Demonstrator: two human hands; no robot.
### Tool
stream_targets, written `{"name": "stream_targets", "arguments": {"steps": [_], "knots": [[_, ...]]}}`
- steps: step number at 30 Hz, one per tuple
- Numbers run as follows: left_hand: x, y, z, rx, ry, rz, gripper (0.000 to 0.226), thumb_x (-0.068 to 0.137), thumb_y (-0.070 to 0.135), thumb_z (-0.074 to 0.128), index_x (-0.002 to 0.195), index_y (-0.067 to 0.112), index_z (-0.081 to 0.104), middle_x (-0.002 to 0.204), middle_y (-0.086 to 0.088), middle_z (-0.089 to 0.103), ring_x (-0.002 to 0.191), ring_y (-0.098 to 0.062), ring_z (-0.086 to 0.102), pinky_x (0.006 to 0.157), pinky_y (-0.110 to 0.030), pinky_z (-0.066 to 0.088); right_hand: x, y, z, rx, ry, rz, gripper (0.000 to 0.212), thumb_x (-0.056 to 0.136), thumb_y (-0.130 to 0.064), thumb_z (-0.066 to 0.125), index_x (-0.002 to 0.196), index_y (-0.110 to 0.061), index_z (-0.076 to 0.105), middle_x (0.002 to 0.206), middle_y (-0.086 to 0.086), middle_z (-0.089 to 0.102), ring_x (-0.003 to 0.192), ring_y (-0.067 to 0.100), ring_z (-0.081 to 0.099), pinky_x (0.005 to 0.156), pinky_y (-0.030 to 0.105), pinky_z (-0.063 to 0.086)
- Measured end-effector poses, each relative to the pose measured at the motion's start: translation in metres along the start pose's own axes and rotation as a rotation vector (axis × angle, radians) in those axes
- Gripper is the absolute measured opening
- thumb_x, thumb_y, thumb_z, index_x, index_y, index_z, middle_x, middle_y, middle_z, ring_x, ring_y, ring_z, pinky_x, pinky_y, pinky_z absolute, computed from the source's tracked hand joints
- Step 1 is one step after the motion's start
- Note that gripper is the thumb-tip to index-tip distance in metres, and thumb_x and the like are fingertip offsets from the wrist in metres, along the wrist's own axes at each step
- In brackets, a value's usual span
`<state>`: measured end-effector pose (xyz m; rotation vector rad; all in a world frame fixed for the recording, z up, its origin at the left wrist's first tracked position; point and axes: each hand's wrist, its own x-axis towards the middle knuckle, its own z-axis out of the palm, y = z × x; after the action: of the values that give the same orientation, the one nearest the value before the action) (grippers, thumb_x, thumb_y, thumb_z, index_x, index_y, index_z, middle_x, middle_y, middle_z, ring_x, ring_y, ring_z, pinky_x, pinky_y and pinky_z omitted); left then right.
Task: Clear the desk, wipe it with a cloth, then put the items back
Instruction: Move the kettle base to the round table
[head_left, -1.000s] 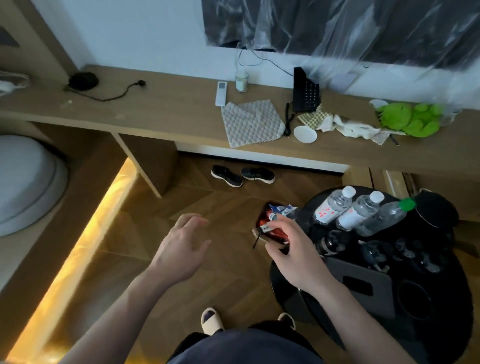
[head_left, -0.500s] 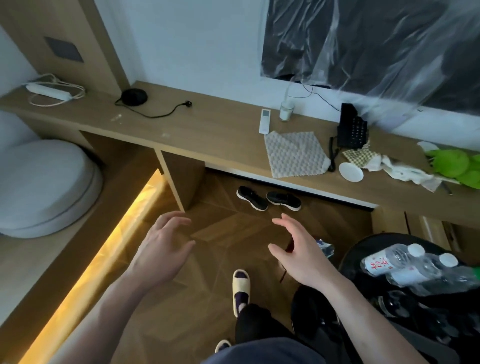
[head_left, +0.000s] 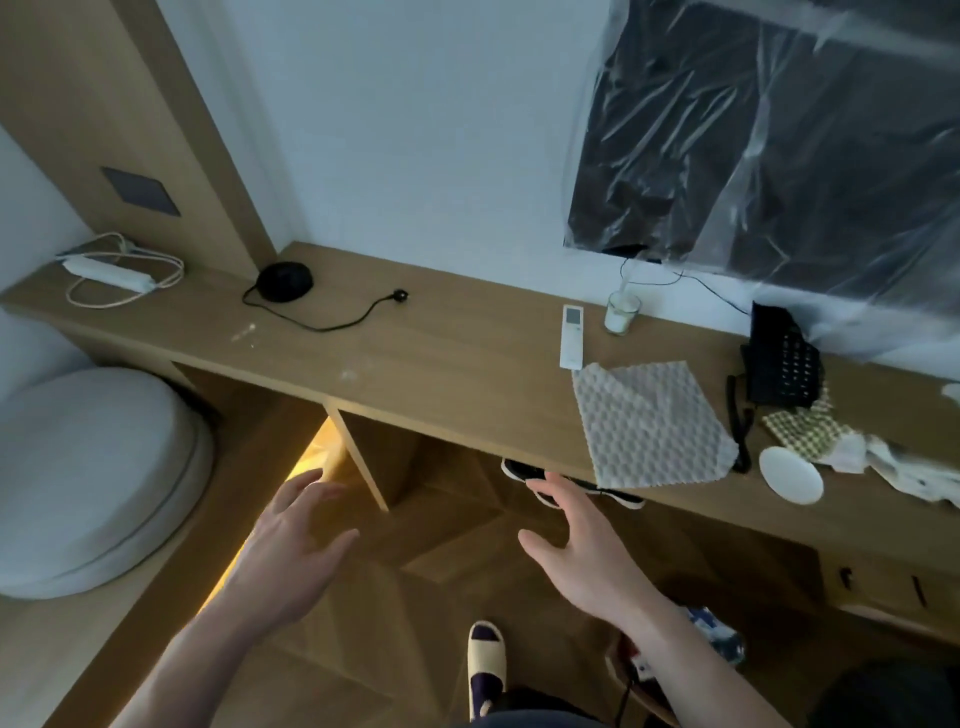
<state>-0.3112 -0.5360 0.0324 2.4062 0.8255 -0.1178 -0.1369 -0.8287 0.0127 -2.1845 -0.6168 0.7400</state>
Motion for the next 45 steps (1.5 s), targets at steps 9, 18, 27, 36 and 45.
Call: {"name": "stream_targets", "arguments": {"steps": [9, 18, 27, 36, 45], "knots": [[0.116, -0.010, -0.044, 0.006, 0.035, -0.060, 0.049, 0.094, 0.049, 0.066, 0.139, 0.041, 0.049, 0.163, 0.011, 0.026, 0.148, -0.019, 0.034, 0.121, -0.045, 0.034, 0.134, -0.046, -0.028, -0.090, -0.082, -0.010, 0.060, 0.099, -0.049, 0.059, 0.153, -0.048, 0.031, 0.169, -0.022, 0.009, 0.156, 0.004, 0.008, 0.125, 0.034, 0.017], [0.281, -0.084, -0.104, 0.046, -0.038, -0.082, 0.053, 0.092, 0.040, 0.073, 0.139, 0.026, 0.054, 0.161, -0.005, 0.034, 0.145, -0.028, 0.037, 0.120, -0.047, 0.036, 0.232, -0.074, -0.001, -0.096, -0.016, 0.110, 0.064, 0.097, -0.046, 0.063, 0.153, -0.047, 0.032, 0.169, -0.023, 0.009, 0.156, 0.003, 0.010, 0.126, 0.035, 0.016], [0.476, -0.142, -0.155, 0.222, -0.229, 0.013, 0.050, 0.096, 0.041, 0.066, 0.141, 0.022, 0.053, 0.151, -0.006, 0.044, 0.137, -0.026, 0.043, 0.113, -0.041, 0.040, 0.338, -0.137, 0.052, -0.030, 0.106, 0.263, 0.064, 0.096, -0.039, 0.068, 0.153, -0.039, 0.039, 0.167, -0.014, 0.021, 0.153, 0.008, 0.023, 0.123, 0.032, 0.026], [0.572, -0.200, -0.134, 0.454, -0.499, -0.022, 0.044, 0.104, 0.029, 0.050, 0.143, 0.011, 0.053, 0.153, -0.010, 0.044, 0.140, -0.027, 0.043, 0.109, -0.035, 0.042, 0.374, -0.150, 0.076, -0.085, 0.127, 0.407, 0.080, 0.096, -0.047, 0.066, 0.162, -0.038, 0.022, 0.171, -0.012, 0.012, 0.154, 0.012, 0.023, 0.122, 0.028, 0.025], [0.606, -0.224, -0.127, 0.428, -0.393, 0.027, 0.037, 0.098, 0.021, 0.054, 0.133, 0.011, 0.058, 0.143, -0.010, 0.053, 0.129, -0.026, 0.051, 0.101, -0.033, 0.048, 0.381, -0.159, 0.088, -0.044, 0.195, 0.481, 0.079, 0.095, -0.046, 0.068, 0.161, -0.039, 0.025, 0.170, -0.014, 0.013, 0.154, 0.011, 0.024, 0.121, 0.029, 0.025]]}}
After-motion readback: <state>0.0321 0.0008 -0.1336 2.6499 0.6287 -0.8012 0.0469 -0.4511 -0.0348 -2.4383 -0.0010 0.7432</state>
